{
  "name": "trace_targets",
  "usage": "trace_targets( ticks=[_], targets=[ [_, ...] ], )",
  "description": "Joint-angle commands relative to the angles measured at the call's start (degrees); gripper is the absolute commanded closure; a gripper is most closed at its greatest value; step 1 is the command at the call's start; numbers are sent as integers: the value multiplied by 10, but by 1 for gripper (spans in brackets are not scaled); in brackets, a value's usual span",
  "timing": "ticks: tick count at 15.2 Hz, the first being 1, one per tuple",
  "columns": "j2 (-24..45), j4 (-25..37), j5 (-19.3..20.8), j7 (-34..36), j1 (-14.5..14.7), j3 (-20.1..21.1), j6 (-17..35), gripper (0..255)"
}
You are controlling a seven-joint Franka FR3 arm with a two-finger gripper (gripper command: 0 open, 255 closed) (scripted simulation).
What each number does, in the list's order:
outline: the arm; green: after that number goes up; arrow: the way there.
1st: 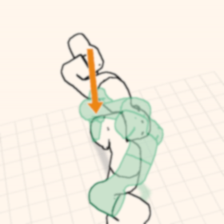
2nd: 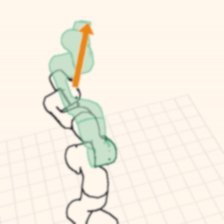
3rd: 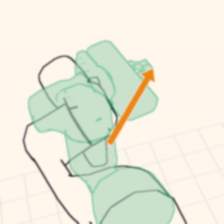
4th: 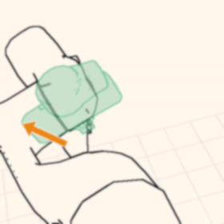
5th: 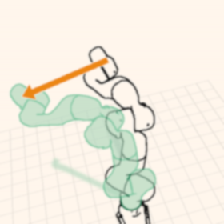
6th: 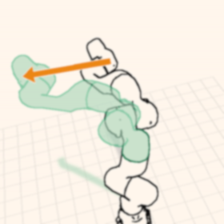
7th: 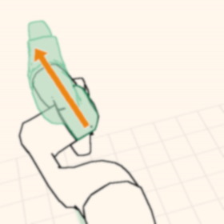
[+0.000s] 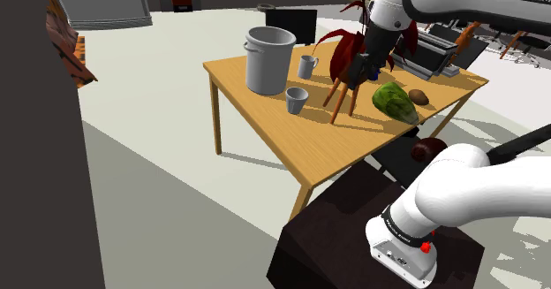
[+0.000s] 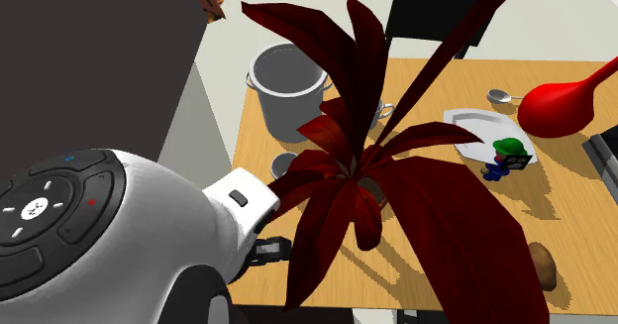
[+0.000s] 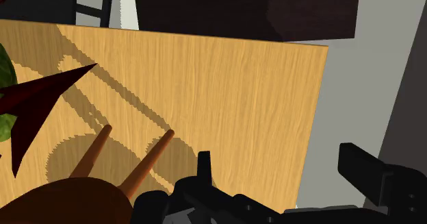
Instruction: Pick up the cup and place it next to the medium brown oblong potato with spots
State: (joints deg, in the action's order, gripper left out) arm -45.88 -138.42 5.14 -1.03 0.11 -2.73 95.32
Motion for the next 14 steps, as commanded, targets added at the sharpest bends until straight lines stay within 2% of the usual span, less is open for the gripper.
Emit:
trace_targets(
  ticks=[1,7,14],
  targets=[
    [0,0,0,0,0,0,0,0],
    [137,32,14,0,3,2,83,0],
    [304,103,32,3,4,5,153,0]
  ],
)
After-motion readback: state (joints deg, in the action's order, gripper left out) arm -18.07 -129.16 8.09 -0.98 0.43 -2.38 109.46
